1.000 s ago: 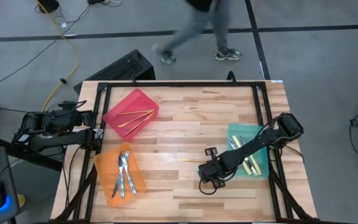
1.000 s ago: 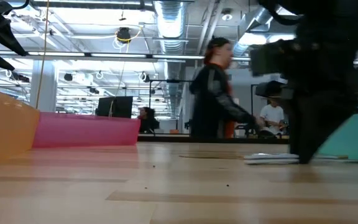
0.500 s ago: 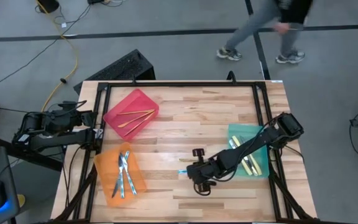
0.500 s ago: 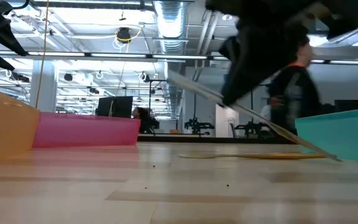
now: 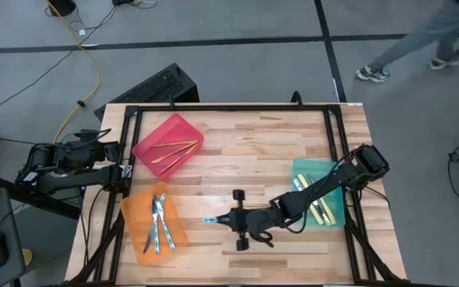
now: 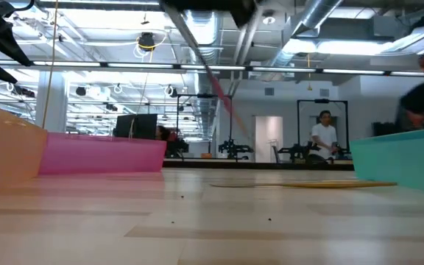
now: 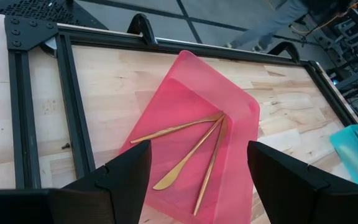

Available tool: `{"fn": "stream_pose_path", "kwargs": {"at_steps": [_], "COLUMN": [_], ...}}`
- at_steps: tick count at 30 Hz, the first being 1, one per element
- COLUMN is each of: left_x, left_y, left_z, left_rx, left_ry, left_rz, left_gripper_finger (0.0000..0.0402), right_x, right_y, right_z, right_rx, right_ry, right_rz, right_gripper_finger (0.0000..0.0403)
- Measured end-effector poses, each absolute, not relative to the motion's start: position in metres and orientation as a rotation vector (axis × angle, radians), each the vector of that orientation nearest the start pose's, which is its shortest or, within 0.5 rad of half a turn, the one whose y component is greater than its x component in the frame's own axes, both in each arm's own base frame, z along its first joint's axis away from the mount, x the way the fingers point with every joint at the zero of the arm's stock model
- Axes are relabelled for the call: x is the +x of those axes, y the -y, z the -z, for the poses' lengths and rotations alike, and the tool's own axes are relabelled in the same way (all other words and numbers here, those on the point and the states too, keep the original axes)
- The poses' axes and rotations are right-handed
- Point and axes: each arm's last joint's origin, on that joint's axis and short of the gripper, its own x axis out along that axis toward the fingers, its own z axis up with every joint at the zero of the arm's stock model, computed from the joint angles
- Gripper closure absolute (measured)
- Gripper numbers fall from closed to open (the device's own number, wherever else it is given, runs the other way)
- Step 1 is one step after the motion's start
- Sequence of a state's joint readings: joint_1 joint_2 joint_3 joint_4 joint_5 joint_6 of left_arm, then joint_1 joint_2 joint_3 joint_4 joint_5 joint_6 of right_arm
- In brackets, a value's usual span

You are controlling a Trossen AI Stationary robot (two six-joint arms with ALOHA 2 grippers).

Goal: Sort silverware by color (type)
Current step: Put the knife into the orange bin

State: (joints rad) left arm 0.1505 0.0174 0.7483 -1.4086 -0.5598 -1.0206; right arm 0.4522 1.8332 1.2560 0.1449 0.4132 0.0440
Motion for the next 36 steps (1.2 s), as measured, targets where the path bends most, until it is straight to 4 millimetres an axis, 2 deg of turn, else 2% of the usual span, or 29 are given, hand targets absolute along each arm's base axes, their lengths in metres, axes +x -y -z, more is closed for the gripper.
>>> {"fn": "stream_pose_path", "kwargs": {"at_steps": [6,14,19,25,32,36], "left_x": [-0.032,-0.032,-0.032,-0.032,-0.032,-0.032], "left_y": [-0.011,-0.011,-0.011,-0.011,-0.011,-0.011], "left_z": [-0.258,-0.258,-0.258,-0.258,-0.258,-0.258], "left_rx": [-0.799,-0.799,-0.798,-0.798,-0.799,-0.798], "left_ry": [-0.265,-0.265,-0.266,-0.266,-0.265,-0.266], "left_rz": [-0.953,-0.953,-0.954,-0.953,-0.953,-0.954], "left_gripper_finger": [0.0155,0.0155,0.0155,0.0155,0.0155,0.0155], "right_x": [0.383,0.38,0.388,0.412,0.444,0.455], "right_y": [-0.174,-0.174,-0.177,-0.183,-0.195,-0.2], "right_z": [-0.272,-0.3,-0.288,-0.275,-0.276,-0.287], "right_rx": [-0.144,-0.097,-0.073,-0.023,-0.034,-0.053], "right_ry": [-0.022,0.257,0.371,0.444,0.464,0.42], "right_rz": [-0.011,-0.015,-0.034,-0.029,-0.11,-0.157], "right_gripper_finger": [0.0376,0.0376,0.0376,0.0376,0.0376,0.0376]}}
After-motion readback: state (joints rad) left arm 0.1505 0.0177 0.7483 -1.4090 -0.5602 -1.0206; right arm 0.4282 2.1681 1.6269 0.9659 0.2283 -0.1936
